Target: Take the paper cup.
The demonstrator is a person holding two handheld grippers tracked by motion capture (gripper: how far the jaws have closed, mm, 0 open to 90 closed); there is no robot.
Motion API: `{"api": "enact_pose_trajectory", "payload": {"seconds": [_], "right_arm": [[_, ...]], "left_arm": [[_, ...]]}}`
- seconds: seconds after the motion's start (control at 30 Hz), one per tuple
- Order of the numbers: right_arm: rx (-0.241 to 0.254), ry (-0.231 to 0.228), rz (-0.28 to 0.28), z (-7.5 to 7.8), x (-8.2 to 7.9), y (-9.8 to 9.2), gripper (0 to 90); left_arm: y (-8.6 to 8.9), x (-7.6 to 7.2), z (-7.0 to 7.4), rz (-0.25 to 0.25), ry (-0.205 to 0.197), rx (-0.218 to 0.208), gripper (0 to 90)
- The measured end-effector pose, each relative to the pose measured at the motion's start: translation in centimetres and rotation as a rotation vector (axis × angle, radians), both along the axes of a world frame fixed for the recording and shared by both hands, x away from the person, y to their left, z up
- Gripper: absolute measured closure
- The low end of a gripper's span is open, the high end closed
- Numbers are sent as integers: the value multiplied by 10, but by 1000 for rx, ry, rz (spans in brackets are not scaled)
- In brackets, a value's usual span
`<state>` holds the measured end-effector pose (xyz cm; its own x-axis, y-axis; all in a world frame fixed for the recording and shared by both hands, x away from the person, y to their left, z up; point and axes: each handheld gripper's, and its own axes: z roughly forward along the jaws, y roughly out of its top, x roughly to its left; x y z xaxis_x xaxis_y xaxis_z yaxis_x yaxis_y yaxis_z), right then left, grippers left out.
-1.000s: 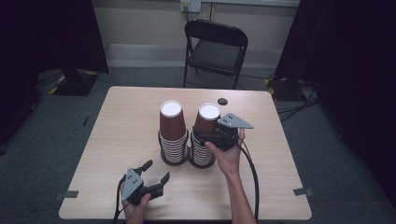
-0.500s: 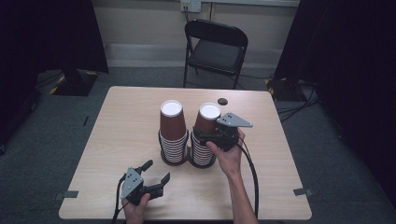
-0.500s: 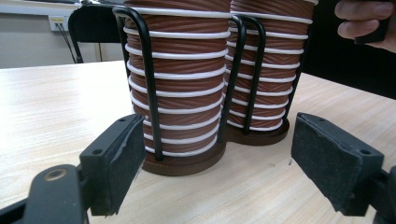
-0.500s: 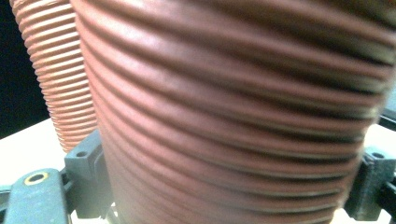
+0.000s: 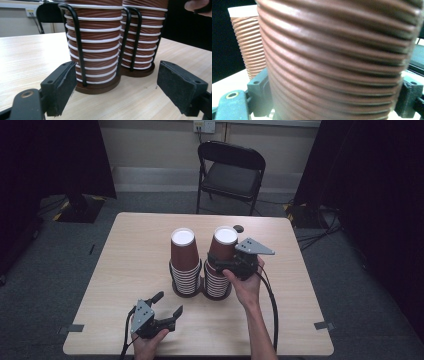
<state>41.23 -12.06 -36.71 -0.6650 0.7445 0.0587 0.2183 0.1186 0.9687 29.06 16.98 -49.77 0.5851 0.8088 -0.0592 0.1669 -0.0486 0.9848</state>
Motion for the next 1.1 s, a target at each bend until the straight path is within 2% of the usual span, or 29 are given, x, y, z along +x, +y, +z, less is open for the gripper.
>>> {"api": "enact_pose_trajectory", "payload": {"seconds": [0.1, 0.3, 0.5, 0.73, 1.1], "right_arm": [[14, -5, 1, 2, 0, -1, 118], [25, -18, 3, 6, -1, -2, 118], [45, -34, 9, 13, -2, -3, 119], [38, -32, 16, 18, -1, -3, 119], [58, -45, 10, 24, -3, -4, 120]], "left_arm": [[-2, 1, 0, 3, 13, 10, 159], [-2, 1, 0, 14, 11, 11, 156], [-1, 2, 1, -1, 21, 9, 155], [-2, 2, 1, 5, 29, 9, 155], [-4, 4, 1, 10, 44, 12, 161]]}}
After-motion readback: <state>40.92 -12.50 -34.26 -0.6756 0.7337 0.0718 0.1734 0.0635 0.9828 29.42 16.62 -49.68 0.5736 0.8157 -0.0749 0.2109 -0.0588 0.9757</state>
